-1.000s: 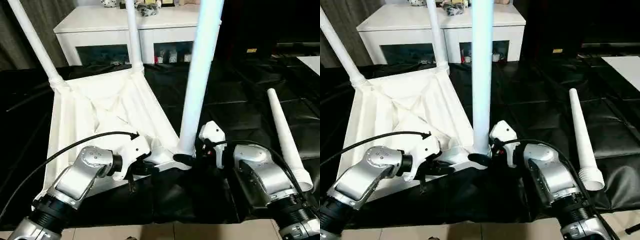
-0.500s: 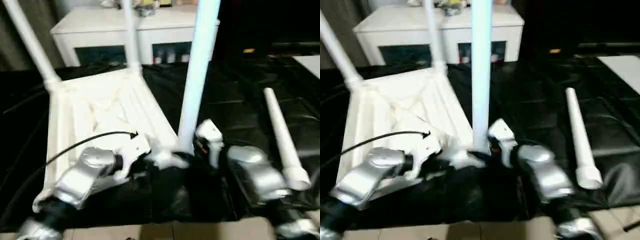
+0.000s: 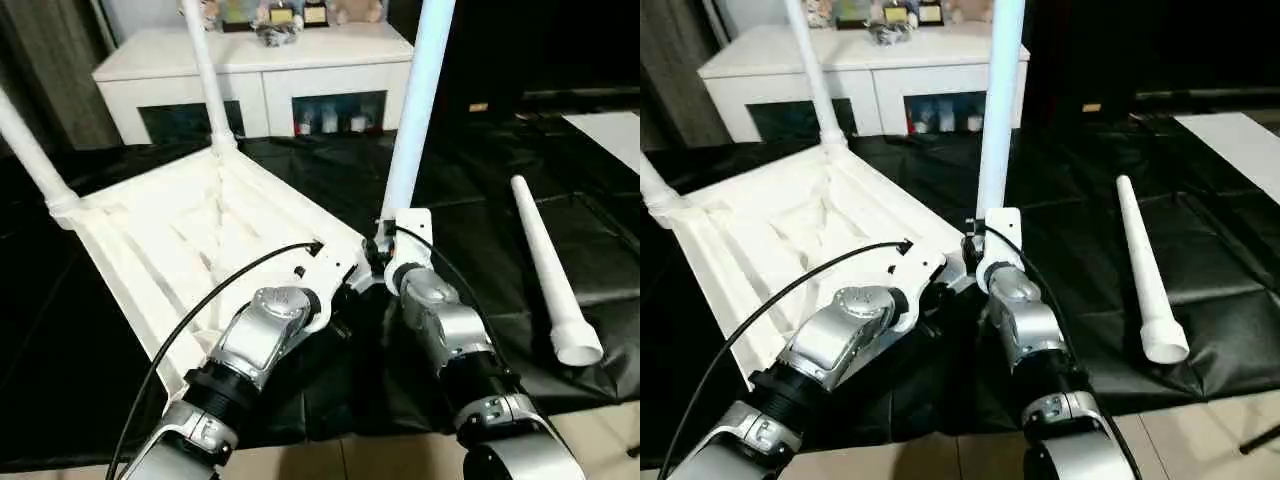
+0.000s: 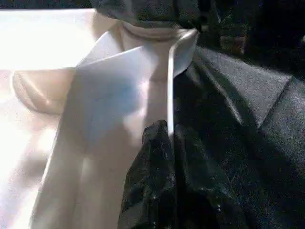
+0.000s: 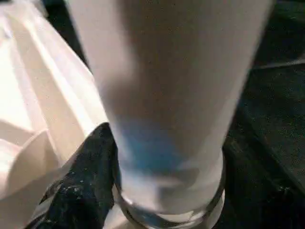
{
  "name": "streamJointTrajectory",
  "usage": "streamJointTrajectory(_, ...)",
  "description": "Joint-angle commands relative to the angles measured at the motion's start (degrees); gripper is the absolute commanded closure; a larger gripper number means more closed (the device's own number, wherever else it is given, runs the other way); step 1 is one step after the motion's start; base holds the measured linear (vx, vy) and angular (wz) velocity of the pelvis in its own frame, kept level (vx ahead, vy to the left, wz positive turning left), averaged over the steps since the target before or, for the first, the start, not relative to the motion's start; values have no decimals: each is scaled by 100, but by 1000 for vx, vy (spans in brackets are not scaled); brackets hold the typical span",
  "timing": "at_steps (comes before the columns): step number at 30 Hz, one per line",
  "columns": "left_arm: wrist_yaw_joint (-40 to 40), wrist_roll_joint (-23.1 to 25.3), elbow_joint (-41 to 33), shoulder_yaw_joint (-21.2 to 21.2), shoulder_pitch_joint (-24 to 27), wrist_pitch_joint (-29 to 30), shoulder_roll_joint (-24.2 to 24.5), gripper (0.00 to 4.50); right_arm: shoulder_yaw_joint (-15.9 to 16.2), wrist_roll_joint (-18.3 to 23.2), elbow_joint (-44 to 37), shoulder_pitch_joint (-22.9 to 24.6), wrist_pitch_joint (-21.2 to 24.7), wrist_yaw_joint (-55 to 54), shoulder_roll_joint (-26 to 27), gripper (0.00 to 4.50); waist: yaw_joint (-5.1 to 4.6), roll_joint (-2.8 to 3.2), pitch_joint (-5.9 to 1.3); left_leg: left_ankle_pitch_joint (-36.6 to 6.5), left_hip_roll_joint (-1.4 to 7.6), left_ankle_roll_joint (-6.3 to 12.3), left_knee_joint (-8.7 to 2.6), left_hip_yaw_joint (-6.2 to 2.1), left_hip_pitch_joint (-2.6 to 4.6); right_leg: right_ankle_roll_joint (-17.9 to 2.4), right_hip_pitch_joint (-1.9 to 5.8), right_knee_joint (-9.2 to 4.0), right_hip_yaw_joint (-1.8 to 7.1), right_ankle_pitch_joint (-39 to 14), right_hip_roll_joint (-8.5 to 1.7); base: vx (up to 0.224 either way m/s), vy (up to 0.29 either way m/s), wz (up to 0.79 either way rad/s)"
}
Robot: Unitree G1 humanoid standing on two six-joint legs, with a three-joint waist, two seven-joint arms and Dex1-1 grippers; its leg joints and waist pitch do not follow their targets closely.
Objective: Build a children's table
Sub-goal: Rotate leg to tighten
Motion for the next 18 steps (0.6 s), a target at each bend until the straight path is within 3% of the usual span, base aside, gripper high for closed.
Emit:
streamJointTrajectory(1, -145, 95, -153, 88, 91, -344, 269, 450, 77, 231, -64, 100, 15, 462, 38, 121, 2, -78, -280, -2421, 320, -118, -544, -197, 91, -713, 99, -487, 184, -1906, -258, 0, 0, 0)
streamJointTrajectory(4, -497, 33, -388, -37, 225, -317, 486, 450, 226, 274, -223, 100, -28, 926, -137, 88, -1, -84, -270, -2413, 321, -51, -535, -193, 74, -722, 100, -499, 191, -2182, -279, 0, 0, 0)
streamJointTrajectory(5, -838, -9, -587, -165, 341, -406, 713, 450, 421, 243, -391, 138, -44, 1335, -353, 88, 20, -78, -283, -2359, 324, -47, -517, -188, 97, -745, 90, -501, 193, -2206, -286, 0, 0, 0)
streamJointTrajectory(6, -907, -25, -629, -182, 364, -409, 756, 450, 460, 242, -436, 155, -38, 1430, -405, 88, 25, -89, -296, -2132, 341, -16, -512, -174, 74, -794, 104, -473, 209, -1960, -280, 0, 0, 0)
streamJointTrajectory(7, -1307, -104, -858, -269, 494, -441, 1012, 450, 694, 217, -705, 265, -26, 2022, -733, 88, 39, -120, -303, -2017, 344, 28, -507, -169, 69, -833, 114, -461, 200, -1836, -271, 0, 0, 0)
streamJointTrajectory(8, -1307, -104, -858, -269, 494, -441, 1012, 450, 694, 217, -705, 265, -26, 2022, -733, 88, 68, -90, -306, -1826, 367, 80, -497, -155, 72, -896, 109, -425, 215, -1574, -259, 51, -21, 0)
streamJointTrajectory(10, -2059, -298, -1224, -364, 700, -775, 1416, 450, 1089, 229, -1219, 536, -115, 3181, -1386, 88, 102, -90, -334, -1480, 364, 165, -456, -135, 64, -1058, 140, -369, 201, -1022, -234, 56, -16, -1)
streamJointTrajectory(12, -2296, -397, -1370, -385, 765, -820, 1539, 450, 1205, 229, -1392, 647, -154, 3599, -1607, 88, 143, -73, -366, -888, 368, 407, -388, -114, 52, -1271, 170, -243, 194, -40, -216, 67, 0, -3)
streamJointTrajectory(13, -2478, -490, -1497, -393, 815, -798, 1634, 450, 1296, 230, -1527, 738, -200, 3935, -1790, 88, 137, -69, -354, -801, 365, 464, -388, -109, 45, -1345, 162, -237, 197, 91, -211, 57, 10, -4)
streamJointTrajectory(16, -2817, -641, -1778, -433, 893, -647, 1854, 450, 1482, 262, -1838, 935, -290, 4687, -2208, 88, 207, -56, -418, -429, 372, 656, -302, -104, 83, -1564, 177, -161, 181, 594, -199, 0, 0, 0)
streamJointTrajectory(18, -2876, -658, -1826, -440, 908, -639, 1902, 450, 1534, 308, -1914, 972, -277, 4895, -2310, 88, 233, -64, -378, -429, 373, 781, -294, -88, 56, -1651, 153, -162, 182, 526, -196, 0, 0, 0)
